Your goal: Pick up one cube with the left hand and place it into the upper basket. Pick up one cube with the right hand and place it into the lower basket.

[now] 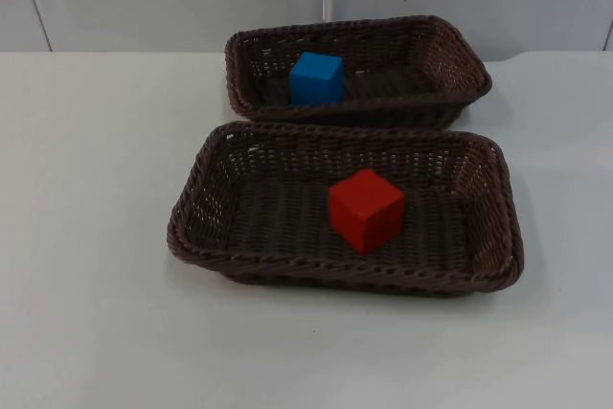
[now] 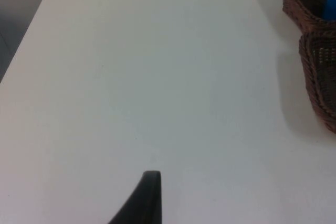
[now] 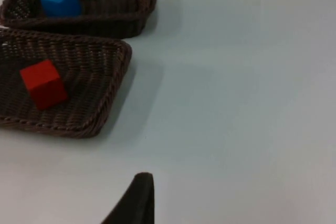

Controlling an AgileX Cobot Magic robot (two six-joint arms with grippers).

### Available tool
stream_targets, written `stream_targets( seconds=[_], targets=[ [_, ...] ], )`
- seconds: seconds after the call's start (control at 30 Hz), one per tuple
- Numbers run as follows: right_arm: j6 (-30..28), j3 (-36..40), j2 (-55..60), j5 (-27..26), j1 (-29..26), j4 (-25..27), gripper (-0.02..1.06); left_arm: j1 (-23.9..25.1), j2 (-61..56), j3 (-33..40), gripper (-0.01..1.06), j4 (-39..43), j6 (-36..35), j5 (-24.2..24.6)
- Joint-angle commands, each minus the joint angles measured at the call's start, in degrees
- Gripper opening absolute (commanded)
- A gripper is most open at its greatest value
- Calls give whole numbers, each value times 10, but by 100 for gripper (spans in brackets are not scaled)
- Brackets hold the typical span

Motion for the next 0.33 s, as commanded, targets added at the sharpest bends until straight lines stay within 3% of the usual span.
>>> stream_targets(
  seconds=[0.0,0.3],
  targets=[
    [2,4,-3,0,-15,1,105,2,-3,3,105,1,-2,2],
    [2,4,-3,0,-49,2,105,2,-3,3,105,1,-2,2]
  ],
)
